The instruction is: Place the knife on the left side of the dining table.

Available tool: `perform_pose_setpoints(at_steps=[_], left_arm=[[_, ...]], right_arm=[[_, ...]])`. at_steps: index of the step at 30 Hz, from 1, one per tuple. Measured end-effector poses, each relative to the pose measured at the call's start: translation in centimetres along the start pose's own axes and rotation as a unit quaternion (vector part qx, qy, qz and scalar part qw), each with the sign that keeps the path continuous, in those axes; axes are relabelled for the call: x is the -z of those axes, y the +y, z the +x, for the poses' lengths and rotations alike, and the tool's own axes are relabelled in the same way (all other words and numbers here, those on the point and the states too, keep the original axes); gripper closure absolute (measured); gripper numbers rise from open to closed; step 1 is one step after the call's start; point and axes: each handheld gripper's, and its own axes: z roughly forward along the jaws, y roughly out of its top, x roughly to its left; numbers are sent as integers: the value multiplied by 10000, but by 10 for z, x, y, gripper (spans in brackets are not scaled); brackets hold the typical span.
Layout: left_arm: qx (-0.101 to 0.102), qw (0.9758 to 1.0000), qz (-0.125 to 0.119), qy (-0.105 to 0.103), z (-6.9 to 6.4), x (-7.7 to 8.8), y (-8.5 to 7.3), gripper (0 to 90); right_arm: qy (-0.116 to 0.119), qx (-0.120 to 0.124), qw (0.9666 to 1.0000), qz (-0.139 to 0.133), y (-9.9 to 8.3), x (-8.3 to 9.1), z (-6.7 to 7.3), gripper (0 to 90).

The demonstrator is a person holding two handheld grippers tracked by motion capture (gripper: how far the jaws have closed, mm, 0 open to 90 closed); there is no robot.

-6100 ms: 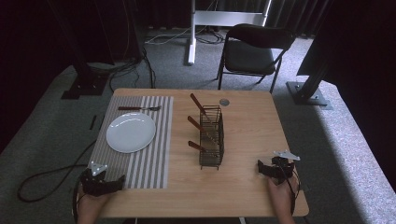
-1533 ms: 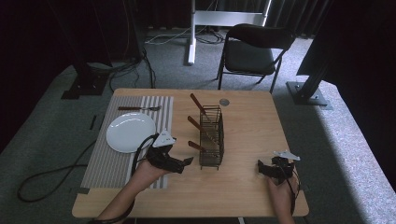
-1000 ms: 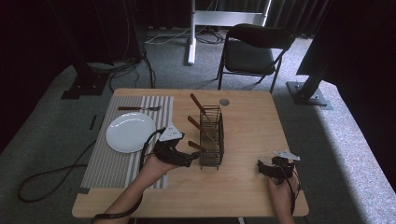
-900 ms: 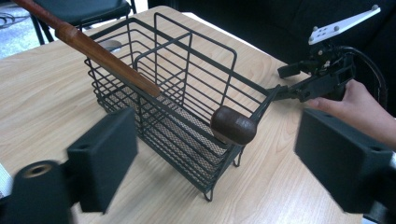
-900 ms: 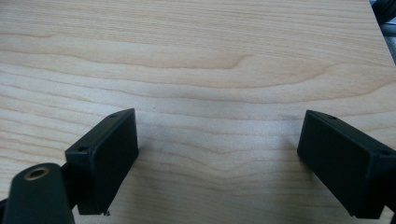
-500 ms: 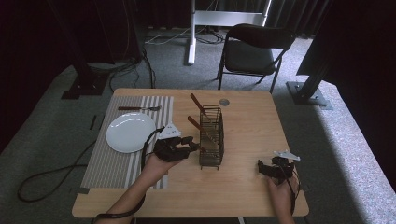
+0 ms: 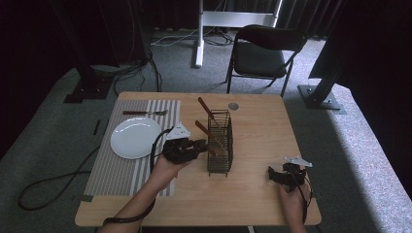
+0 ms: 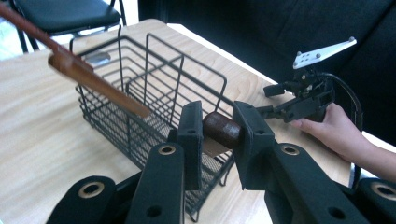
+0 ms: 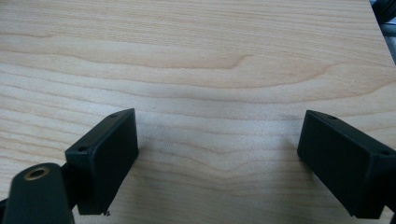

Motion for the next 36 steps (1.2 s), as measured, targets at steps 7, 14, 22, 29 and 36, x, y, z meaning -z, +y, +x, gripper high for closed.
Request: perform_pose_setpoints(at_steps=[7, 14, 22, 29, 36], left_arm=[[-107, 9998, -186, 0, -2, 15, 17, 747], [-149, 9991, -386, -51, -5, 40, 30, 747], [-203, 9979, -616, 16, -7, 72, 39, 747], [-238, 9971, -708, 110, -5, 95, 41, 747], [-215, 9970, -706, 233, 0, 114, 33, 747]], right_arm=[[-1, 0, 10000, -3, 0, 0, 0, 116], [-2, 4, 10000, -5, 0, 0, 0, 116], [1, -1, 10000, -1, 0, 0, 0, 116], [-1, -2, 10000, -2, 0, 0, 0, 116], [-3, -5, 10000, 0, 0, 0, 0, 116]])
